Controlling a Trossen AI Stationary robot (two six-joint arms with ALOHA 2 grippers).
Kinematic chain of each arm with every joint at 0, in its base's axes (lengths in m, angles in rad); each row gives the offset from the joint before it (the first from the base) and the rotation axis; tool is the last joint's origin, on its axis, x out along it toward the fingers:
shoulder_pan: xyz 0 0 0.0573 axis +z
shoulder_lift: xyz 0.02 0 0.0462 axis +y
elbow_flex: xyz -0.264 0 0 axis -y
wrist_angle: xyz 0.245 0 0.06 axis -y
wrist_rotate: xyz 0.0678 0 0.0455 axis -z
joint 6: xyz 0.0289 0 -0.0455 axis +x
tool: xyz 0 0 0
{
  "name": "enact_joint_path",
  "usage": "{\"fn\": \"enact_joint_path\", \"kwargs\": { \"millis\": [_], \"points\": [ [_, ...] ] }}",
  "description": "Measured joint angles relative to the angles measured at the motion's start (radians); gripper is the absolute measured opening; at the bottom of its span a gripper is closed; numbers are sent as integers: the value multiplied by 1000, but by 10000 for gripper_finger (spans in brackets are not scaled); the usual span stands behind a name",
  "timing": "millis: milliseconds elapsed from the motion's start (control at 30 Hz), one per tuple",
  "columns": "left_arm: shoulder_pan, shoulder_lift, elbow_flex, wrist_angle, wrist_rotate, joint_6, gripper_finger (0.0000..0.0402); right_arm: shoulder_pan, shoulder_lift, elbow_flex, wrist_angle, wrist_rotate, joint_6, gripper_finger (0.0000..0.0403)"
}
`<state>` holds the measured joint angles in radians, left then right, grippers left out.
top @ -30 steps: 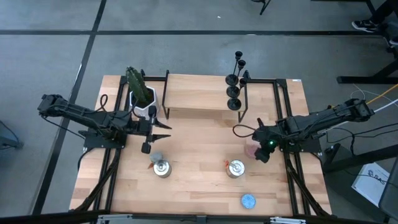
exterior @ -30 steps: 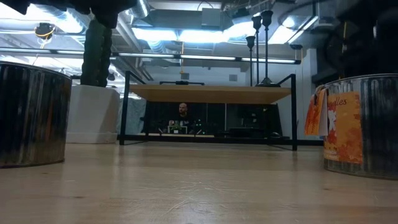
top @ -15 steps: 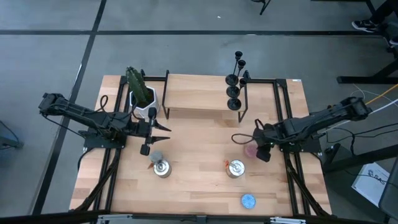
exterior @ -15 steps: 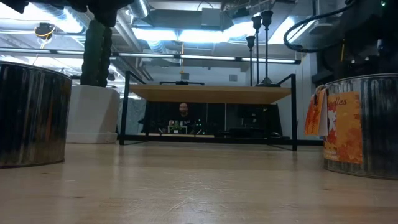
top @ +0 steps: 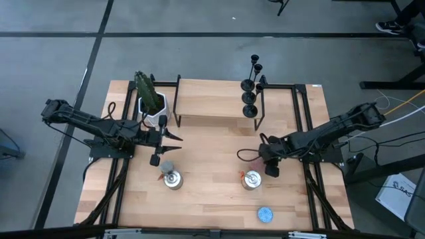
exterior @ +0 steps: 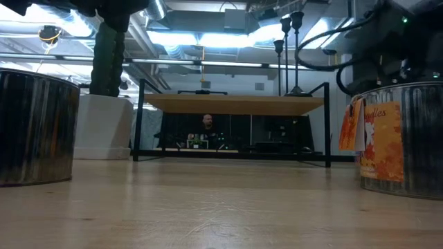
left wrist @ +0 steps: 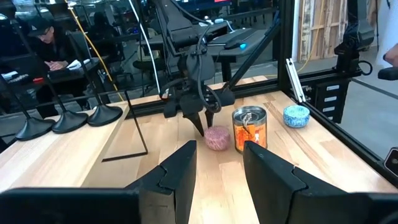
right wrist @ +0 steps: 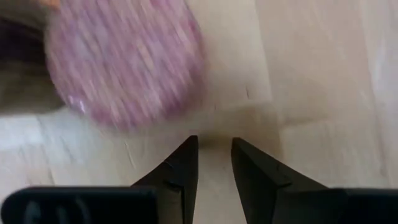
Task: Pick & Place candle stick holders
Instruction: Put the pink scented candle on the shelf
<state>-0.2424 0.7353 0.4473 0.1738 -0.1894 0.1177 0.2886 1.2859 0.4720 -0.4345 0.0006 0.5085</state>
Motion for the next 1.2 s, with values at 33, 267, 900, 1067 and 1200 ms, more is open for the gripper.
{"fn": "enact_joint_path", "kwargs": {
  "millis": [33,267,900,1067,1200],
  "points": [
    [0,0,0,0,0,0,127,0,3,-1,17,0,4,100],
    [0,0,0,1,0,0,127,0,7,-3,246,53,-45,100],
    [0,0,0,1,1,-3,127,0,86,48,642,41,-237,100],
    [0,0,0,2,7,-3,127,1,50,147,264,52,-236,100],
    [0,0,0,2,7,-3,127,1,49,194,29,82,-191,100]
  ]
}}
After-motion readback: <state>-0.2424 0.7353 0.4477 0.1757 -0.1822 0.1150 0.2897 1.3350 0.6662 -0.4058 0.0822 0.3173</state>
